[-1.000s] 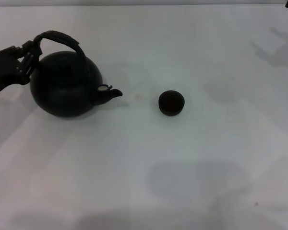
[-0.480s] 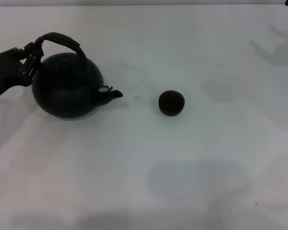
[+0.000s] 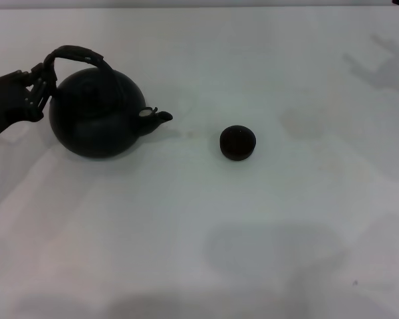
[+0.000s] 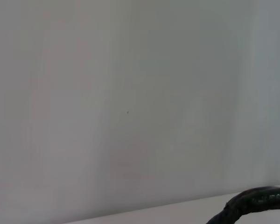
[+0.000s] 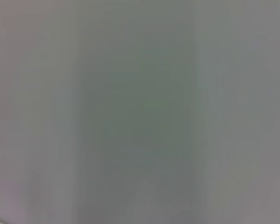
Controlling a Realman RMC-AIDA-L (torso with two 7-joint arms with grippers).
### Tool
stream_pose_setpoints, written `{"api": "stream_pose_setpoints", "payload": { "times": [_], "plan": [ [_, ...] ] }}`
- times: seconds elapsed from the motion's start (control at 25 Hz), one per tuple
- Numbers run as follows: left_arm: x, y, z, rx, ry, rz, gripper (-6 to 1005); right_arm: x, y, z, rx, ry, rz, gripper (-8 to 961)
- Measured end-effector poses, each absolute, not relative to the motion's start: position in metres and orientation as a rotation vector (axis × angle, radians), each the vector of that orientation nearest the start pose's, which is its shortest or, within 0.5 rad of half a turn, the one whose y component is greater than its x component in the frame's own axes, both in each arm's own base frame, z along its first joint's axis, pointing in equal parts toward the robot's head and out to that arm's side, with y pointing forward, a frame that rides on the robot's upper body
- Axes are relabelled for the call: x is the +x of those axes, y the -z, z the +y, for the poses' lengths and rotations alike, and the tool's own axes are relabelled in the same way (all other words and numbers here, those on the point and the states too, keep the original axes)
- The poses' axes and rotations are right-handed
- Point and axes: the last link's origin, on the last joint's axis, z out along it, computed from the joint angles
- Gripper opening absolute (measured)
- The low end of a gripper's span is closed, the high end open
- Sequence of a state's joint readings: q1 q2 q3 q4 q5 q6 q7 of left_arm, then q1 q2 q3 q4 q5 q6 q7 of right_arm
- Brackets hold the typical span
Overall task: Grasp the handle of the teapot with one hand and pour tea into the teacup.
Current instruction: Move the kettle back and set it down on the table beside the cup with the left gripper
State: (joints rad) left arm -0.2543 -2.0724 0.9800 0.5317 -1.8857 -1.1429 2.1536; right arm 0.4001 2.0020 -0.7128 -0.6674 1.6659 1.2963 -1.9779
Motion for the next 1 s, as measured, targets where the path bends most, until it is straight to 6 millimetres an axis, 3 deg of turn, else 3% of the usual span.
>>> {"api": "stream_pose_setpoints", "payload": {
  "times": [0.64, 0.88, 1.0],
  "plan": [
    [-0.3422, -0.0081, 0.3056, -2.082, 0.710, -0.691, 155, 0.3023, -0.0846, 0.3549, -2.119, -0.820, 0.487, 870],
    [-0.3410, -0.0092, 0.3068, -2.081, 0.715, -0.685, 304, 0.3024, -0.0843, 0.3546, -2.120, -0.820, 0.487, 871],
    [-0.3400, -0.0109, 0.3080, -2.075, 0.722, -0.680, 496, 0.3024, -0.0840, 0.3545, -2.121, -0.820, 0.485, 871]
  ]
}}
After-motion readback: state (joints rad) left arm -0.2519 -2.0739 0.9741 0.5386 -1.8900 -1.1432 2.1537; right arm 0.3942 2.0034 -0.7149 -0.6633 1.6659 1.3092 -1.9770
